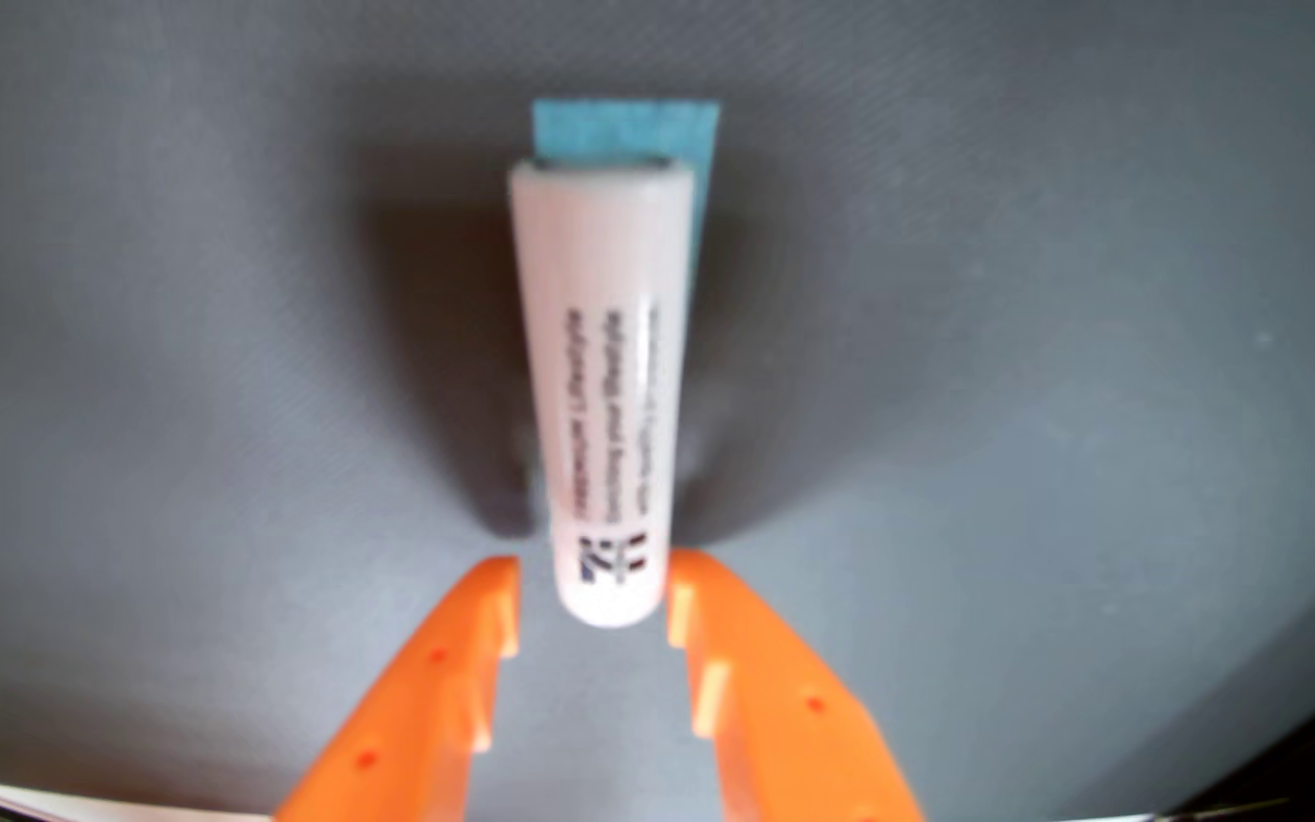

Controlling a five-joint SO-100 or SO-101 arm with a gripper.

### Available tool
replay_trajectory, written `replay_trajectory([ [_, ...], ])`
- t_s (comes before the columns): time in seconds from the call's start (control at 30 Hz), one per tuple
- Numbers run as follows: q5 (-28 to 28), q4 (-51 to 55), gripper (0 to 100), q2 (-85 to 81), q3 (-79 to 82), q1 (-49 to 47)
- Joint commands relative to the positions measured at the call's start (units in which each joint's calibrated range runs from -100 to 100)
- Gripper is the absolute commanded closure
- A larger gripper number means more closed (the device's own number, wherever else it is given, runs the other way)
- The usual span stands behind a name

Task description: Insert Battery

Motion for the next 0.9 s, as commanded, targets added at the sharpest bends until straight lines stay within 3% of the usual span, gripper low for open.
replay_trajectory([
  [0.0,0.65,0.04,89,-0.21,-0.57,0.62],
  [0.87,0.76,-0.05,89,2.54,-0.12,-3.04],
])
